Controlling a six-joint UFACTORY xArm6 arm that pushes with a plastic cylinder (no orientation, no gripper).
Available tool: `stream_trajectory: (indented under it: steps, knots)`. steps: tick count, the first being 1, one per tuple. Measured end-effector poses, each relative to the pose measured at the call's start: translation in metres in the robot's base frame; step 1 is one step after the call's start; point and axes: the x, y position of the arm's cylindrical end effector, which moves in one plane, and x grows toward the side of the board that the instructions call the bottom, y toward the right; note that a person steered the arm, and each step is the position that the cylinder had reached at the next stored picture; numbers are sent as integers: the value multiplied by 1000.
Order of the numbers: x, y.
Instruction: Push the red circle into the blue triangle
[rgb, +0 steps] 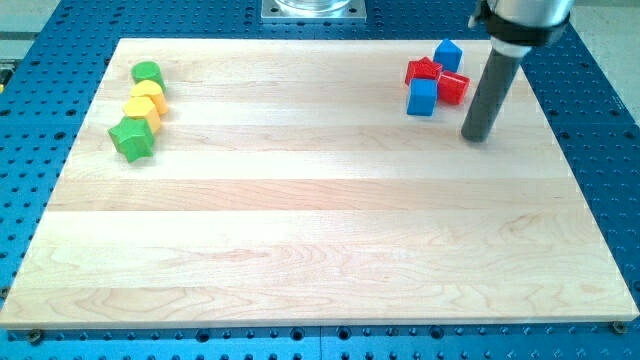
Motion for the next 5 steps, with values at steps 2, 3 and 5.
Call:
stream_trajectory:
  steps: [2,3,5]
  knots:
    - [-35,-4]
    - [-55,13]
    - [-95,31]
